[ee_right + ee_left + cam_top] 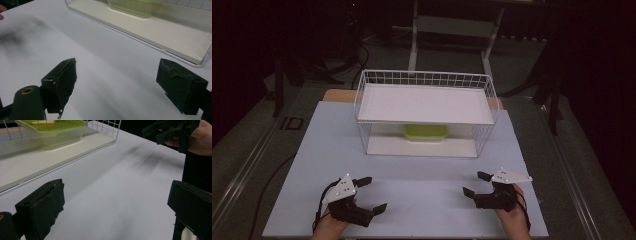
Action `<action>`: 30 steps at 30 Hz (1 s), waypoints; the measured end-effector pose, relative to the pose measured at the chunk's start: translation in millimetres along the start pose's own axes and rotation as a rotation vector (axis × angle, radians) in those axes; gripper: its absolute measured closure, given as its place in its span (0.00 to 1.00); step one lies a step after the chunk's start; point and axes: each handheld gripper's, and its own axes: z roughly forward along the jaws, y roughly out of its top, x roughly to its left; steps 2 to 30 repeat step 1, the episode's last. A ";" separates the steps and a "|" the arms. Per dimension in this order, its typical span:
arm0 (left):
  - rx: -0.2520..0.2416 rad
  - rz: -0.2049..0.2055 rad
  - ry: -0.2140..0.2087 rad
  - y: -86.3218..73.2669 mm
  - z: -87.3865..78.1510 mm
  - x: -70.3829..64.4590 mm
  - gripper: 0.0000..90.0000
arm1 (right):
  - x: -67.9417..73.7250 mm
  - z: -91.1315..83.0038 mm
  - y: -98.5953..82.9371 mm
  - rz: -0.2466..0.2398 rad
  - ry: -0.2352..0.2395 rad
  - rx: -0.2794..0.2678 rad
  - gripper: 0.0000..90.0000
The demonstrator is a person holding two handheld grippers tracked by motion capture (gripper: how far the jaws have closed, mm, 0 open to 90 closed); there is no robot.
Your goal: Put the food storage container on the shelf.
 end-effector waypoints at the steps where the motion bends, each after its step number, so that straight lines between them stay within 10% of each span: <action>1: 0.000 0.000 0.000 0.0 0.0 0.0 0.02 | 0.0 0.0 0.0 0.000 0.000 0.000 0.18; 30: 0.000 0.000 0.000 0.0 0.0 0.0 0.02 | 0.0 0.0 0.0 0.000 0.000 0.000 0.18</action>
